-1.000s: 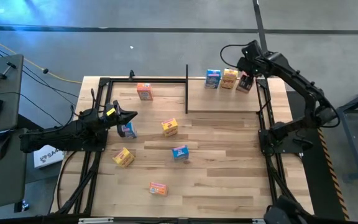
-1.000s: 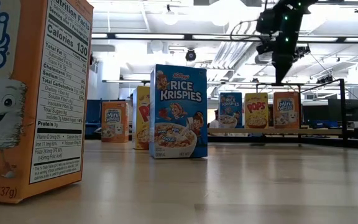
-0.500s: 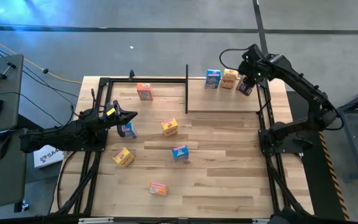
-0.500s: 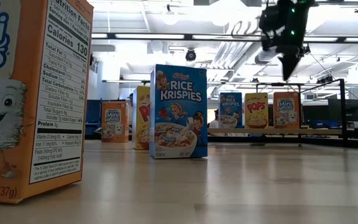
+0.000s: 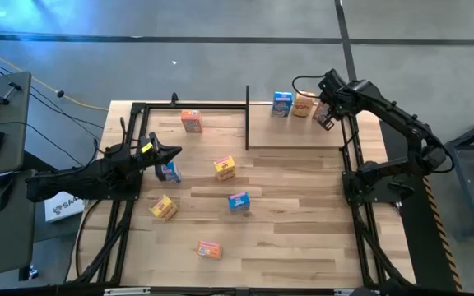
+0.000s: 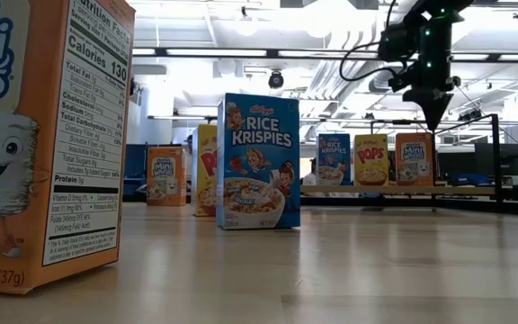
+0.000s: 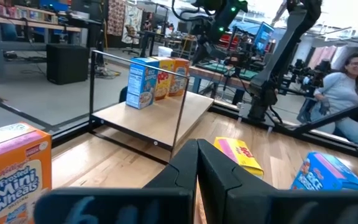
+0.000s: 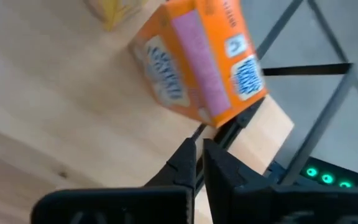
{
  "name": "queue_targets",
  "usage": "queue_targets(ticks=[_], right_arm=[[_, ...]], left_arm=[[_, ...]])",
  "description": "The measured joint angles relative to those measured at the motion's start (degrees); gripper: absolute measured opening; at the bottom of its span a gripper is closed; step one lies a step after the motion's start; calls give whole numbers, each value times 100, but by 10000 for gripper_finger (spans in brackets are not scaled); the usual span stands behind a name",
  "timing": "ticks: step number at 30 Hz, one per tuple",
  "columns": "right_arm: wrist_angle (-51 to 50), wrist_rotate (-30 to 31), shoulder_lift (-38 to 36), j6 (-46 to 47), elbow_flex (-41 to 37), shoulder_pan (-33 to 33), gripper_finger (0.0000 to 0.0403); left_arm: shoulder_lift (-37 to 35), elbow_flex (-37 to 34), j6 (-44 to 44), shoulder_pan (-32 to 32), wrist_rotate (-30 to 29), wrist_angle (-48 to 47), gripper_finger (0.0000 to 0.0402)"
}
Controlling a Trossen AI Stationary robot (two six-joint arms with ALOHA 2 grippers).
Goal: Stack cereal on shelf
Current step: Put the top yellow cereal box on the shelf
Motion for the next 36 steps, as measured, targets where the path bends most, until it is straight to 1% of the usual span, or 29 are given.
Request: queue_targets(ticks=[15,17,22,24,28,33,36], right_arm=[[467,320,13,727,0,2,0],[470,402,13,805,0,38,0],[551,841,13,796,0,271,0],[601,798,13,638,0,359,0],[699,551,2,614,0,517,0],[1159,542,-112,623,0,835,0],[1220,536,-141,836,0,1033,0]], left_arm=[[0,0,46,0,-18,-33,1],[0,0,48,-1,-18,-33,1],[0,0,46,0,-18,-33,1],[0,0,48,-1,-18,-33,1],[1,0,48,-1,-18,-33,1],[0,0,48,0,-35,-33,1],[0,0,50,-2,-35,-30,1]])
